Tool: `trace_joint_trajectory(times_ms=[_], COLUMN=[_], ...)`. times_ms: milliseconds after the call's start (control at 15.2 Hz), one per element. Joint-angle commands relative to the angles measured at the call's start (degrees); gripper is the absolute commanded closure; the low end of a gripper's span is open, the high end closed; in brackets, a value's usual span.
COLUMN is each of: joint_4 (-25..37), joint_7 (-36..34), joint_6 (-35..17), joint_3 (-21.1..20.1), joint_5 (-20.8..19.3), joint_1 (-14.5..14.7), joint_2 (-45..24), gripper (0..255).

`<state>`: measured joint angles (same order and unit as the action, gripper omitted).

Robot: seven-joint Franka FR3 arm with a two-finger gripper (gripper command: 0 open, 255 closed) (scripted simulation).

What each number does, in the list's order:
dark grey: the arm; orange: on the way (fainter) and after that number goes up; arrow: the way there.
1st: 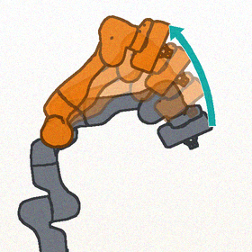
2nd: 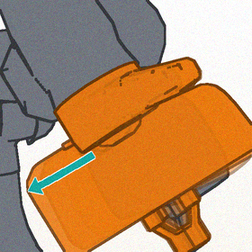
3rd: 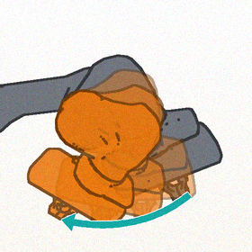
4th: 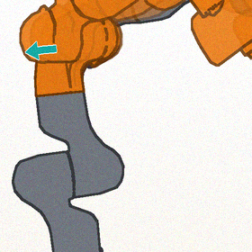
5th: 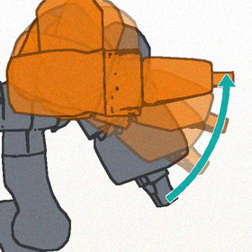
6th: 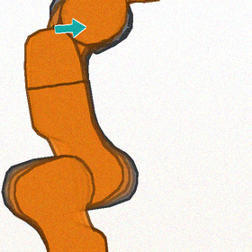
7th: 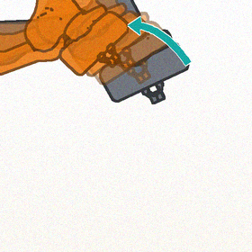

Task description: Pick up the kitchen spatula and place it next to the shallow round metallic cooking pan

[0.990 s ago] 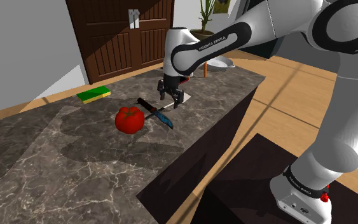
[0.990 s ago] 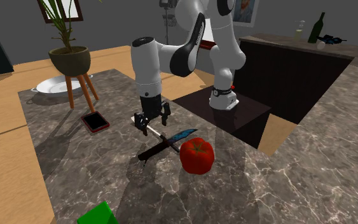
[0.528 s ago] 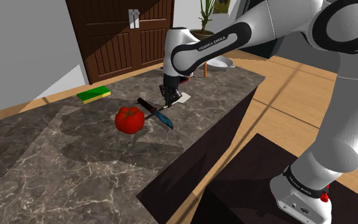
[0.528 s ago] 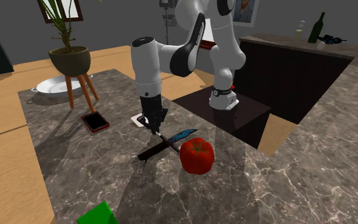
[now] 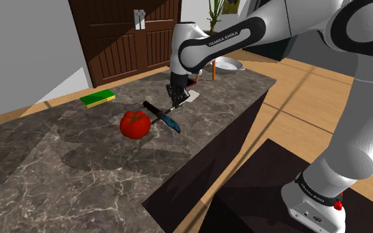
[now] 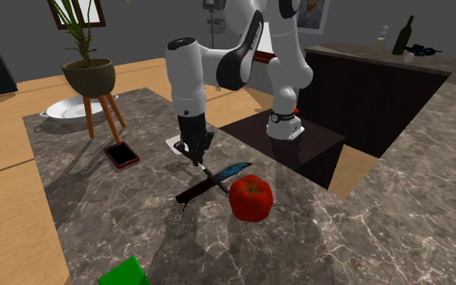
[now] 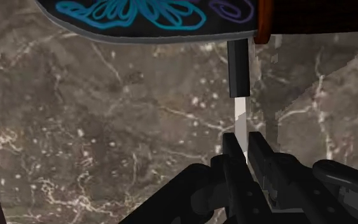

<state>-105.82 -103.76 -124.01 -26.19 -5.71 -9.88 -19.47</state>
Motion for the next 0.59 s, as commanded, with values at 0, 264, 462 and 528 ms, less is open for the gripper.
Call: trace_joint_trajectory(times_ms=[0,264,462,528], joint_4=[0.7,2.2,3.4,3.9], joint_7=[0.3,0.6,0.8,0.9], joint_6=[1.3,4.0,6.0,6.7], joint_3=[-0.1,-0.4,-0.6,-0.6], joint_5=[0.4,1.1,1.5,1.7], joint_1=[-0.2,-0.4,-0.5,-0.6], joint_2=[0.7,2.0,2.8,3.1], gripper=[255,255,255,255])
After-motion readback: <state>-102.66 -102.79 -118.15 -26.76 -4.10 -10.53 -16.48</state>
